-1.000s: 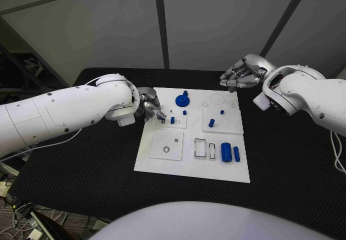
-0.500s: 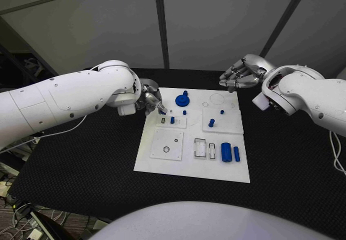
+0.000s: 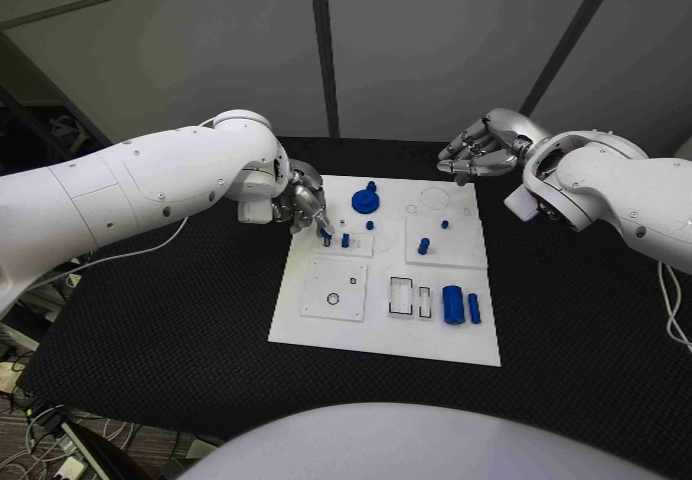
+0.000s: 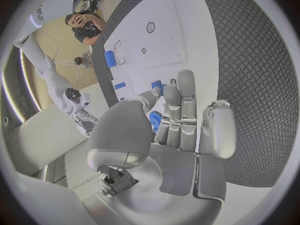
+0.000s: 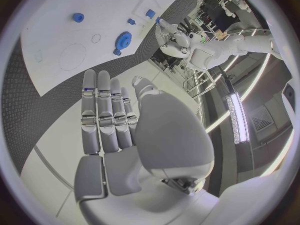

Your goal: Assemble the parts on the task board

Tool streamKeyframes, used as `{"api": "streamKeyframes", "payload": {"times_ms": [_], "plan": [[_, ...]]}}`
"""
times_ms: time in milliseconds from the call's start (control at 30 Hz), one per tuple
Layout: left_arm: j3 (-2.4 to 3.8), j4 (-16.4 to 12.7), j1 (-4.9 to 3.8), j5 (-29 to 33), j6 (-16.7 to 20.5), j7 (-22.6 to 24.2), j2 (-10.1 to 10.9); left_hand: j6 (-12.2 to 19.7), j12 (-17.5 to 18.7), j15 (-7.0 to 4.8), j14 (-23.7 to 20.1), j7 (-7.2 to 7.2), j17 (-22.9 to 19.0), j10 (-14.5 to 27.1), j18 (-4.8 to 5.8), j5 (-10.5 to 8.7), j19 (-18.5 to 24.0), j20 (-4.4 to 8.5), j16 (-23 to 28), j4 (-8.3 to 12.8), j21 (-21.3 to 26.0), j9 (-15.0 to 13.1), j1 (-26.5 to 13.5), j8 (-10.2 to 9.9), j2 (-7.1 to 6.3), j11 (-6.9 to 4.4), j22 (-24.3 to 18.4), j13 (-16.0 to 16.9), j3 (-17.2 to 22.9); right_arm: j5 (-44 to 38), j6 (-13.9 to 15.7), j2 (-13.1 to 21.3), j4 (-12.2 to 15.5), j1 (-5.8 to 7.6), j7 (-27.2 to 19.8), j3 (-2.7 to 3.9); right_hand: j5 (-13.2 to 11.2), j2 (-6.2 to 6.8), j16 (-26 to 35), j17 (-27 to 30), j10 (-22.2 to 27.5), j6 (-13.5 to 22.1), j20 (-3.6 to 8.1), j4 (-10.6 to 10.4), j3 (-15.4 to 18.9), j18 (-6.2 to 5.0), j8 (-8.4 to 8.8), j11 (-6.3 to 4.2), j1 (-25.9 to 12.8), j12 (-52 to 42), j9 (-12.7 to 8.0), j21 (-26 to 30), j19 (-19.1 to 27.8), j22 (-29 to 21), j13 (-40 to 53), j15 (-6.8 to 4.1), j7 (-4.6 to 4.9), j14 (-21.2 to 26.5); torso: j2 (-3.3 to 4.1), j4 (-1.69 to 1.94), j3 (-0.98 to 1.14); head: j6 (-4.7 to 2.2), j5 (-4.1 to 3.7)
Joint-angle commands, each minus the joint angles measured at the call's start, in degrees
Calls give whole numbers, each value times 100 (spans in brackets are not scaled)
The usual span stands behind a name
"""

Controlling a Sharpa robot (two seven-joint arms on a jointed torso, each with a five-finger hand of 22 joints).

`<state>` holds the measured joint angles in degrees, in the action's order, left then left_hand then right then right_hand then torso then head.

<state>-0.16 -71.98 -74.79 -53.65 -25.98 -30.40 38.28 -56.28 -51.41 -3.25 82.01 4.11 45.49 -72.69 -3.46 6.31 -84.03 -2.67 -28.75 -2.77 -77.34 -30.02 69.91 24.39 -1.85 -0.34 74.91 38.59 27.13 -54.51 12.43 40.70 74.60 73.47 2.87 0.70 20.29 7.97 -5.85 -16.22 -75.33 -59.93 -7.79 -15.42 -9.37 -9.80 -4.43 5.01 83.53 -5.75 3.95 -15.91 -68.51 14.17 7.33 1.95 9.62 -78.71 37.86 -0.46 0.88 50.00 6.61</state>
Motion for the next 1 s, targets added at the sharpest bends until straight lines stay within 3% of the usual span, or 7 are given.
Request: {"api": "streamKeyframes", "payload": {"times_ms": [33, 433, 1000], "plan": [[-47, 61, -33, 123, -351, -1, -32, 42, -37, 6, 7, -9, -9, 1, 69, -37, -19, -33, 32, 426, 39, -115, 43, 20, 77, 8, 1111, 10, 459, 19, -34, -11, 3, 11, -30, 2, 37, -18, 32, -6, 39, 47, -28, -34, 12, -62, -38, 17, -32, -5, 5, 37, -1, -10, 6, 11, 3, 34, -3, 6, -1, 0, 8], [-209, 88, -66, -125, -6, -41, -81, 51, -144, 2, 8, -9, -9, -40, 74, -24, -31, -34, 31, 456, 13, -149, 57, 29, 88, 6, 1121, 140, 487, 19, -33, -19, 5, 11, -33, 2, 37, -18, 32, -6, 39, 47, -28, -34, 12, -62, -38, 17, -32, -5, 5, 37, -1, -10, 6, 11, 3, 34, 0, 5, -3, 0, 26], [-328, 33, -57, -347, 277, -72, -124, 52, -251, -4, 18, -11, 2, -86, 78, -2, -42, -33, 12, 483, -8, -183, 55, 42, 81, 3, 1128, 267, 508, 19, -31, -22, 6, 11, -42, 2, 37, -18, 32, -6, 39, 47, -28, -34, 12, -62, -38, 17, -32, -5, 5, 37, -1, -10, 6, 11, 3, 34, 3, 6, -5, 0, 35]]}}
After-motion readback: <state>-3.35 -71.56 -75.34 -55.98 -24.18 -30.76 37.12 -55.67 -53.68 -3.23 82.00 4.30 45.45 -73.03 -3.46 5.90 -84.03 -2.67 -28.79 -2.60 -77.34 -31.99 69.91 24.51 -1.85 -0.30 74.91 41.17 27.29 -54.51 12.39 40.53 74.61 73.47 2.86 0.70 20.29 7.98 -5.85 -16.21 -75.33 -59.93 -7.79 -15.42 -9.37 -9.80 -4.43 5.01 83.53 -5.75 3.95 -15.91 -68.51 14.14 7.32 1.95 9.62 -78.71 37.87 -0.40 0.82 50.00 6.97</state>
